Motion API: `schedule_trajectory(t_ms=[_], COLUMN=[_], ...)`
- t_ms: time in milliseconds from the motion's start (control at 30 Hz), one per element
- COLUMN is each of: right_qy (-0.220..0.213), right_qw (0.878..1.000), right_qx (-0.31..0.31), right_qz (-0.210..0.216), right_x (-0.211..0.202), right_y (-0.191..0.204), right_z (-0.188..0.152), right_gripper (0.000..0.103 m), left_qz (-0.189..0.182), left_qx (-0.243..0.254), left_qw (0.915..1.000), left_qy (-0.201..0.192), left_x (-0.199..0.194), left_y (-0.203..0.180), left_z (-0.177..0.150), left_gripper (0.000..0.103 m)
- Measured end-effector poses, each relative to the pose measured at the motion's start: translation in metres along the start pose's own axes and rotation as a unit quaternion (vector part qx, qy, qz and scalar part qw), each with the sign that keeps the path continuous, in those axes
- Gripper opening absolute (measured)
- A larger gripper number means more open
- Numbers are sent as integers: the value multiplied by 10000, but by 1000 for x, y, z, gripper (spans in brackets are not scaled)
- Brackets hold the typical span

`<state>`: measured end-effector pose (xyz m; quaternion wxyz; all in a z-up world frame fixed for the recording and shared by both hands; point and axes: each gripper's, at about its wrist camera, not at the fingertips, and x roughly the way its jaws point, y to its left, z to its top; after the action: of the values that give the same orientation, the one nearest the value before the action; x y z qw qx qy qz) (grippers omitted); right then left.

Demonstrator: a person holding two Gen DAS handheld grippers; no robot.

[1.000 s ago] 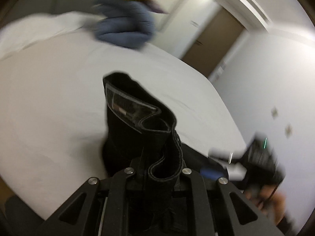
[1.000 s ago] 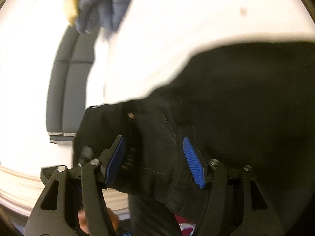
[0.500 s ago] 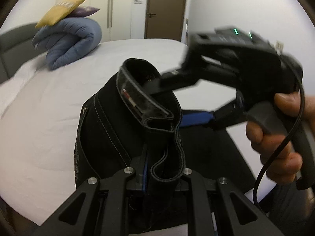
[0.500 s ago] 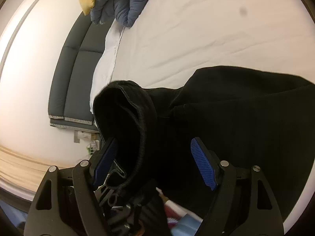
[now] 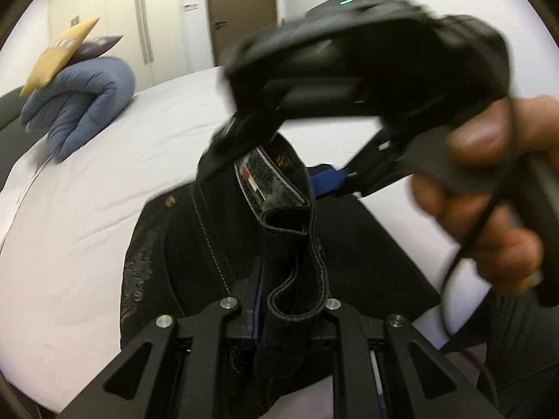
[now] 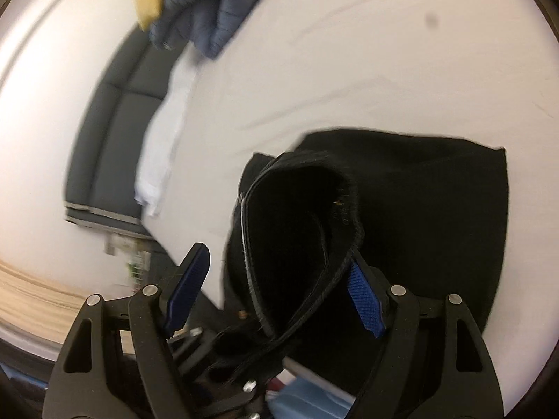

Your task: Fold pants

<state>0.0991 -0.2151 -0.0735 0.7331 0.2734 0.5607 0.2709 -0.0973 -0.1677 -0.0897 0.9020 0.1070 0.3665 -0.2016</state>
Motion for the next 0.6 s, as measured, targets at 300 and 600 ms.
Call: schedule_trajectory(t_ms=[300,600], right_qy=[-416,-537], right_qw=[9991,9983], right_qx=[101,204], right_qz=[-49,25], right_x=[-16,-36], right_y=[-63,-109], right_z=[-16,-22], right_gripper=[14,14], left_qz=[-227,-429], left_qx=[336,444], left_qw=[9991,9977], left_qy=[145,284], left_x=[25,52], left_y=[-26,-37], left_z=[14,25], left_gripper=[16,17])
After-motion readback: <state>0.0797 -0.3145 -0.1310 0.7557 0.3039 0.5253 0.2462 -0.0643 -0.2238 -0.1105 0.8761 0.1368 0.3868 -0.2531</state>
